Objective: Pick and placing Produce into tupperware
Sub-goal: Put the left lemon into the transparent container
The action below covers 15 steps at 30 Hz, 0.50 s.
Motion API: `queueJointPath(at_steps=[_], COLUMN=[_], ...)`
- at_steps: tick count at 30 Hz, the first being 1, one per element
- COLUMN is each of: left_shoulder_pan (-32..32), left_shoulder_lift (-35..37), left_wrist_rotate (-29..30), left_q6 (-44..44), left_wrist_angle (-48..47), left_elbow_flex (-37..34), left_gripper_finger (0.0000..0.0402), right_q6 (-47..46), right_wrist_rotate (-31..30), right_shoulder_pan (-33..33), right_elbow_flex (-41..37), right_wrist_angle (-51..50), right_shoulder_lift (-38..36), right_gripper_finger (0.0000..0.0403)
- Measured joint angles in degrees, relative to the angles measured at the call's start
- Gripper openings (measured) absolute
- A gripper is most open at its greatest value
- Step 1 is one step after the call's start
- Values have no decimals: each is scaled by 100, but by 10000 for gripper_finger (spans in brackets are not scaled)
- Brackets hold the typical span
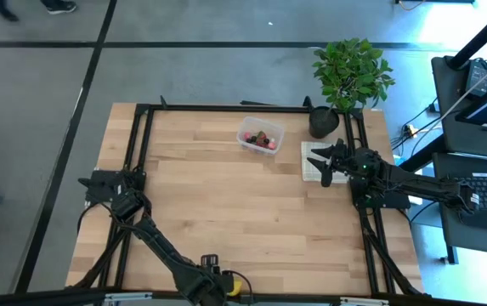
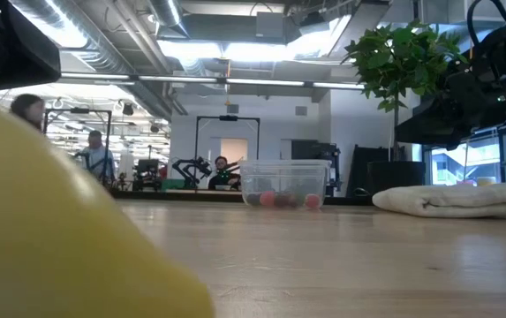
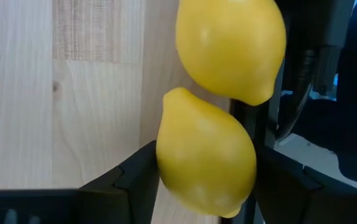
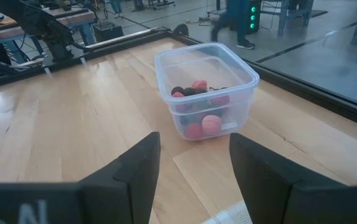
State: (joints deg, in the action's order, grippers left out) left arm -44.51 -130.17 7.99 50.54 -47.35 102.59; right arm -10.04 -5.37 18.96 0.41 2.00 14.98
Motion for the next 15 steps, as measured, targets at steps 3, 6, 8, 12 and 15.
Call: queueJointPath(at_steps=[3,6,8,12,15], left_shoulder_pan=[0,-2,-2,1,29], left_shoulder_lift=[0,0,-2,-2,-2], left_wrist_rotate=[0,28,56,77,85], left_q6=[0,-4,-6,-1,-2], left_wrist_angle=[1,2,1,0,-69], left_elbow_flex=[0,0,0,0,2], left_gripper_finger=[203,203,210,212,203], right_q6=[0,0,0,0,-17], right_wrist_rotate=[0,0,0,0,1], right_shoulder_pan=[0,-1,-1,-2,-2], right_elbow_flex=[0,0,0,0,1], right_wrist_angle=[0,0,-1,0,-1], right_shoulder_lift=[2,1,2,2,0], right_gripper_finger=[195,195,195,195,195])
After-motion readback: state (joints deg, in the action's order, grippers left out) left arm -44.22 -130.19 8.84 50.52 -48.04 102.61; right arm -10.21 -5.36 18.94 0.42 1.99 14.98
